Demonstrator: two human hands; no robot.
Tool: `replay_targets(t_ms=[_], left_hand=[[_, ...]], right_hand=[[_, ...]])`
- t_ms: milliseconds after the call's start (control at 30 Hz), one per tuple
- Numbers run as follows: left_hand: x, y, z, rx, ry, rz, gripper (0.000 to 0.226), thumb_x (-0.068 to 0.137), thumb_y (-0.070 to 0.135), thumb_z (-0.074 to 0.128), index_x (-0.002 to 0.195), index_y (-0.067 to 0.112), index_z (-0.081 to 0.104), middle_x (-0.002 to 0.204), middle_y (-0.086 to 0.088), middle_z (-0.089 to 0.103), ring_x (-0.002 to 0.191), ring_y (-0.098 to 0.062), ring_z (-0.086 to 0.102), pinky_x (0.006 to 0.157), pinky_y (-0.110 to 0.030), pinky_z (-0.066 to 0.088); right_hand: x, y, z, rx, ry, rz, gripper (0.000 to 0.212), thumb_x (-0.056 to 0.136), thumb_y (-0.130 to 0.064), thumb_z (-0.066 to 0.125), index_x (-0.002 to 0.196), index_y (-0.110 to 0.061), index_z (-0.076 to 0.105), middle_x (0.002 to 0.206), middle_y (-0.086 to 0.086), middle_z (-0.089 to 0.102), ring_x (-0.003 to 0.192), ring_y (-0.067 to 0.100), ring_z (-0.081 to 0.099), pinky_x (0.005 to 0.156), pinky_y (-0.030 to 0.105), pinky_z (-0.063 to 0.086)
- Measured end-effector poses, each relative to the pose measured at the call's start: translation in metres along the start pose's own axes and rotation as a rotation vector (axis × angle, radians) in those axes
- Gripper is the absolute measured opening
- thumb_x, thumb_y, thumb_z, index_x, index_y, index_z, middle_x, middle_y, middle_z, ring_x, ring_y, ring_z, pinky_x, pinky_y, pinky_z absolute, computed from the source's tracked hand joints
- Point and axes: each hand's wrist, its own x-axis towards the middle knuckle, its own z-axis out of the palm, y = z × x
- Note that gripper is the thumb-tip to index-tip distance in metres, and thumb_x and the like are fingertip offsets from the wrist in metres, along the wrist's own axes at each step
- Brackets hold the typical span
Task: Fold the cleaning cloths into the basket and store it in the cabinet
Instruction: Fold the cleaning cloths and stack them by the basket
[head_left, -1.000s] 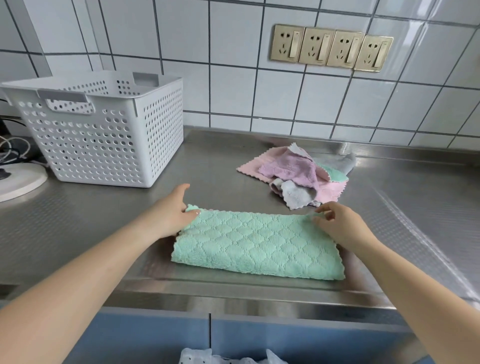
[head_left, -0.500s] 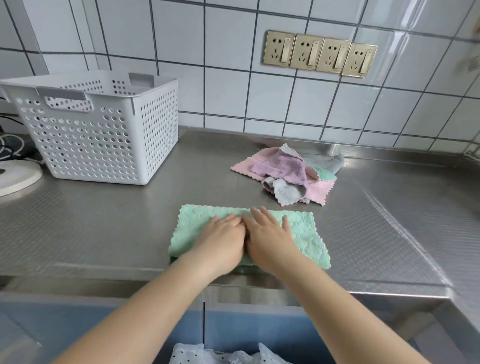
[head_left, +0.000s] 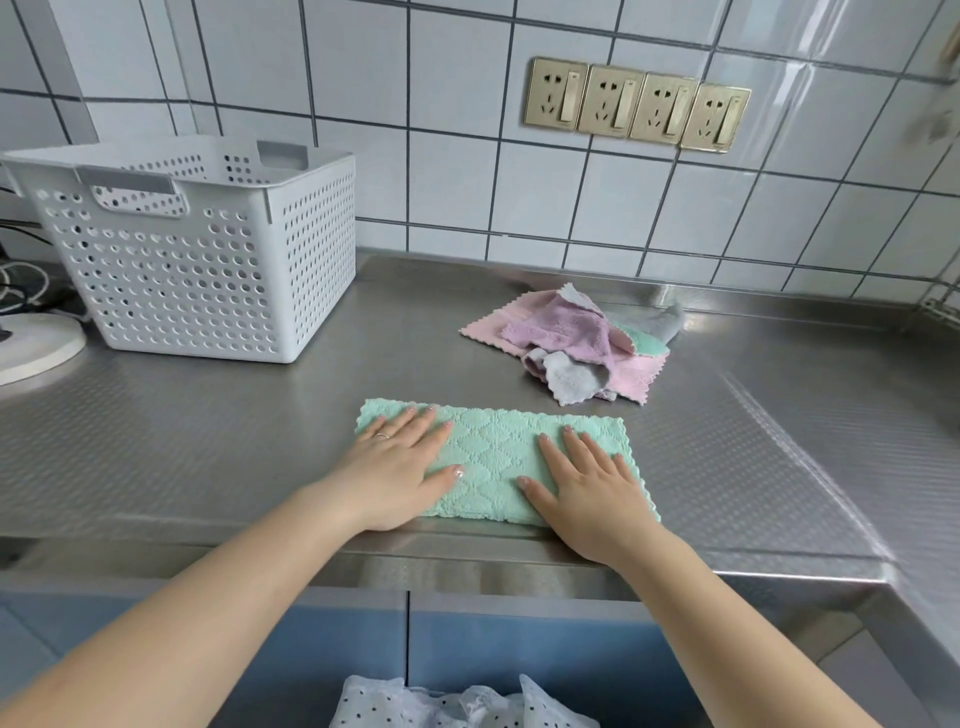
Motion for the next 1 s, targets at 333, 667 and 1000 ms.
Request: replay_targets(t_ms=[333, 667, 1000], left_hand=[[-0.023, 0.014, -0.01, -0.03, 0.181, 0.057, 0.083, 0.08, 0.056, -0.006, 0.15, 0.02, 0.021, 0.158, 0.005, 0.013, 0.146, -0.01, 0.006, 0.116, -0.032, -0.005], [-0.061, 0.05, 0.007, 0.009, 0.196, 0.248, 0.066, 0.087, 0.047, 0.012, 0.146, 0.022, 0.029, 0.151, 0.007, 0.032, 0.14, -0.011, 0.028, 0.117, -0.042, -0.001], [-0.08, -0.018, 0.009, 0.128, 0.269, 0.336, 0.052, 0.089, 0.046, 0.029, 0.131, 0.028, 0.053, 0.138, 0.011, 0.051, 0.13, -0.008, 0.046, 0.111, -0.055, 0.012]], right_hand=[[0.003, 0.022, -0.02, -0.009, 0.101, -0.048, 0.043, 0.099, -0.04, 0.031, 0.138, -0.027, 0.042, 0.151, -0.006, 0.032, 0.141, 0.016, 0.026, 0.114, 0.05, 0.012], [0.038, -0.001, -0.028, -0.057, 0.051, -0.41, 0.049, 0.092, -0.009, 0.038, 0.128, -0.039, 0.052, 0.135, -0.011, 0.05, 0.123, 0.014, 0.046, 0.106, 0.035, 0.027], [-0.005, 0.003, -0.031, -0.019, 0.044, -0.507, 0.047, 0.091, -0.008, 0.042, 0.128, -0.033, 0.057, 0.112, -0.002, 0.053, 0.106, 0.02, 0.052, 0.089, 0.026, 0.037]])
